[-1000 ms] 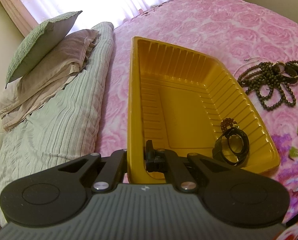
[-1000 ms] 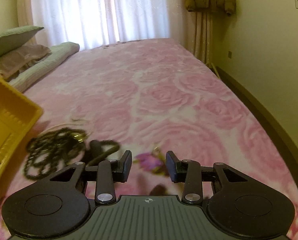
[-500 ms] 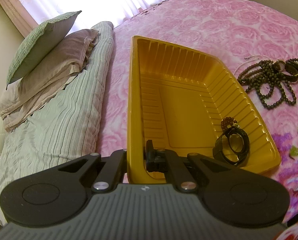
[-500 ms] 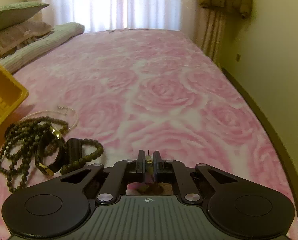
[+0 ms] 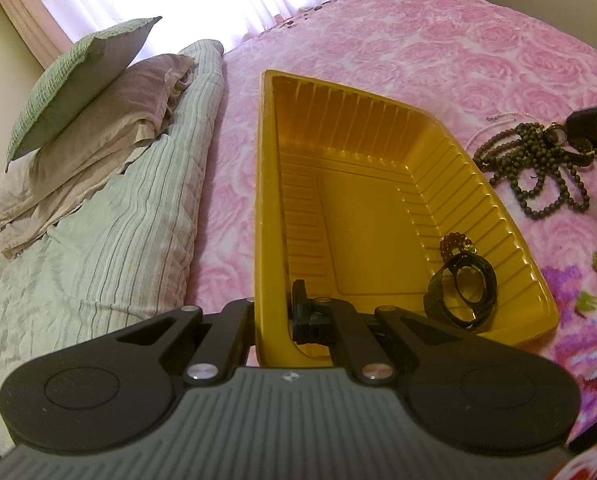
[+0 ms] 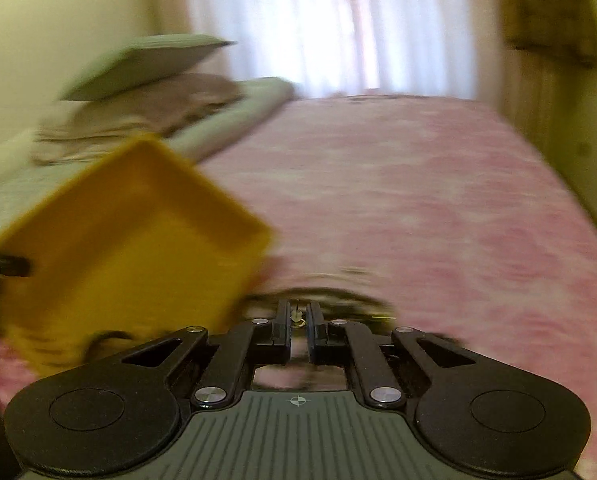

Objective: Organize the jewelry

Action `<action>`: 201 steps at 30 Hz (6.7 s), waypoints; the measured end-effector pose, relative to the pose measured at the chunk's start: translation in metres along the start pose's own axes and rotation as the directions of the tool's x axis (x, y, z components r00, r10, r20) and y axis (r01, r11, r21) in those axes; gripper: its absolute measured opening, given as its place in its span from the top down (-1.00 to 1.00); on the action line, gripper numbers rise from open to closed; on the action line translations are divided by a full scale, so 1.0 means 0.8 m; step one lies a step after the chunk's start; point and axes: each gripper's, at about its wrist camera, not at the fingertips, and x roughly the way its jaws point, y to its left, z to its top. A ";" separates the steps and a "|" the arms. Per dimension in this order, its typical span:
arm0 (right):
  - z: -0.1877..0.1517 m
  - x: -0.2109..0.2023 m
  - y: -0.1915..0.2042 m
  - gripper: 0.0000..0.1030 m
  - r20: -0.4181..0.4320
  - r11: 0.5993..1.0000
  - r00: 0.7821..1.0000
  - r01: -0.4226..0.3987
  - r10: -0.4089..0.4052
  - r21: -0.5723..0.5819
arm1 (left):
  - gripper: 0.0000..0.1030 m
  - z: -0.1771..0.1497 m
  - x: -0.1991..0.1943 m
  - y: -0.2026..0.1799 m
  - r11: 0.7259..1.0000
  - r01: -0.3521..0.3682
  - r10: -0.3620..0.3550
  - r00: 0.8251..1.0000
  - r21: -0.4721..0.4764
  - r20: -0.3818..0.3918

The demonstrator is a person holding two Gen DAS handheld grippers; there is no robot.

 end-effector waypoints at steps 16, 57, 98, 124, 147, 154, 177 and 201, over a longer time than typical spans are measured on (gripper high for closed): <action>0.010 0.064 0.076 0.83 -0.069 0.986 0.984 -0.166 0.164 -0.021 | 0.95 -0.004 0.002 0.004 1.000 0.016 -0.015 1.000 -0.018 0.006; -0.082 -0.009 -0.114 0.62 -0.136 0.949 0.948 0.300 -0.286 0.094 | 0.95 -0.003 -0.002 0.001 1.000 0.000 0.000 1.000 -0.009 0.007; 0.003 0.037 0.053 0.63 -0.054 0.996 0.995 -0.079 0.081 0.049 | 0.96 -0.008 -0.001 0.003 1.000 0.015 -0.014 1.000 -0.020 0.014; -0.089 -0.052 -0.088 -0.21 -0.037 0.944 0.974 0.225 -0.223 0.240 | 0.96 -0.007 -0.001 0.002 1.000 0.009 -0.009 1.000 -0.022 0.016; -0.078 0.016 -0.136 0.60 -0.062 0.942 0.940 0.337 -0.336 -0.002 | 0.95 -0.004 -0.001 -0.002 1.000 -0.007 0.007 1.000 -0.010 0.005; -0.079 -0.006 -0.115 0.80 -0.067 0.935 0.933 0.354 -0.353 -0.002 | 0.95 -0.004 -0.002 -0.002 1.000 -0.007 0.007 1.000 -0.008 0.008; -0.035 0.027 0.092 0.80 -0.095 0.981 0.983 -0.169 0.160 -0.098 | 0.95 -0.008 -0.002 0.002 1.000 0.005 -0.005 1.000 -0.027 0.022; -0.077 -0.035 -0.110 0.10 -0.057 0.931 0.955 0.297 -0.292 0.214 | 0.96 -0.008 -0.002 0.000 1.000 0.002 -0.001 1.000 -0.027 0.022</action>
